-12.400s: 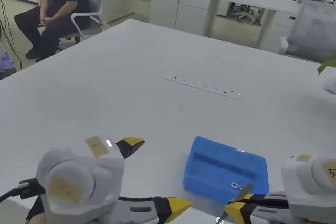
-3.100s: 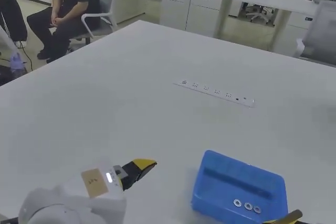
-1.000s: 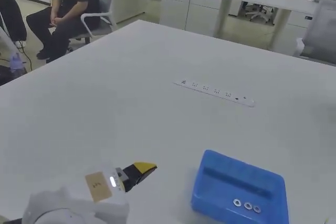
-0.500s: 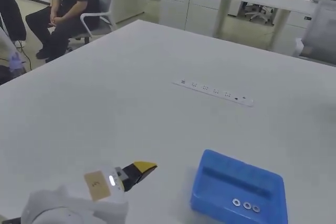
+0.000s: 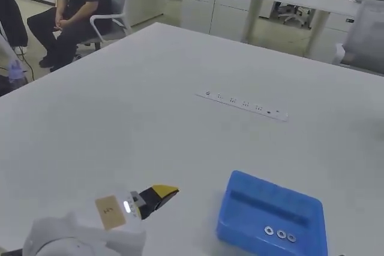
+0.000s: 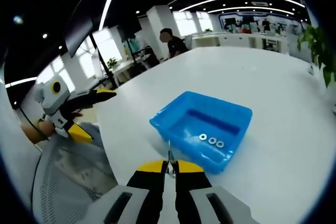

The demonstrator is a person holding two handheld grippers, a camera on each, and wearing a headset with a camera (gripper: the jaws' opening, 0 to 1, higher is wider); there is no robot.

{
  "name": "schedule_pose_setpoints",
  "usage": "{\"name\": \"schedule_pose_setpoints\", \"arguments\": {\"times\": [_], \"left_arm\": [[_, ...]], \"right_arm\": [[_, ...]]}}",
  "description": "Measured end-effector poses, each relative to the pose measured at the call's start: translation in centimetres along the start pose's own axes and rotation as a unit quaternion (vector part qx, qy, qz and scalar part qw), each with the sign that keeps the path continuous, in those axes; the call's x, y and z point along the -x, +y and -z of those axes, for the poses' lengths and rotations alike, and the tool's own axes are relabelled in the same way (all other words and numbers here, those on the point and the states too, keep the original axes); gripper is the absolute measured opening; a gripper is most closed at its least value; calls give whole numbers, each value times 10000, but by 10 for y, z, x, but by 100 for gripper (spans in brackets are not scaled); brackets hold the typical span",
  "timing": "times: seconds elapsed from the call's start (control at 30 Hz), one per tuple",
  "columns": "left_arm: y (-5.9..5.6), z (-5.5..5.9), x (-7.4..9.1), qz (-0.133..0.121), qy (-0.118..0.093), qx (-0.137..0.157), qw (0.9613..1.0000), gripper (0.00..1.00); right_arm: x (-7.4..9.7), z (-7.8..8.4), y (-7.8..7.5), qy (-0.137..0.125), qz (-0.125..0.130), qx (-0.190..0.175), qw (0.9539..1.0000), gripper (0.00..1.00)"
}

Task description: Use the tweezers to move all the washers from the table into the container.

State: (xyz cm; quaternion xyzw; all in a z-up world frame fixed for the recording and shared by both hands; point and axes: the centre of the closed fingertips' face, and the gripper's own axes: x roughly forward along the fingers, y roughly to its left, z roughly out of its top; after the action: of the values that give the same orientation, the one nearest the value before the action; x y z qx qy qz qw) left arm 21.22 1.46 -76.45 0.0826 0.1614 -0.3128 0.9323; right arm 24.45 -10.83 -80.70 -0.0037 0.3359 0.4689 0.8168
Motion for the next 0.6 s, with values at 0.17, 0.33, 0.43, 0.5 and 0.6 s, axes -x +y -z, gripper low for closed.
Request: {"name": "schedule_pose_setpoints", "arguments": {"times": [0.17,0.33,0.43,0.5,0.6], "left_arm": [[0,0,0,-4,-18,25,10000,77],[1,0,1,-12,-19,22,10000,77],[1,0,1,-9,-24,31,10000,77],[0,-1,1,-10,-27,25,10000,77],[1,0,1,-14,-20,21,10000,77]], "right_arm": [[5,-16,2,-165,4,58,9998,3],[9,-31,3,-303,10,151,9994,3],[11,-39,5,-365,21,211,9991,3],[11,-43,5,-405,33,226,9989,3],[11,-48,4,-439,33,261,9987,3]]}}
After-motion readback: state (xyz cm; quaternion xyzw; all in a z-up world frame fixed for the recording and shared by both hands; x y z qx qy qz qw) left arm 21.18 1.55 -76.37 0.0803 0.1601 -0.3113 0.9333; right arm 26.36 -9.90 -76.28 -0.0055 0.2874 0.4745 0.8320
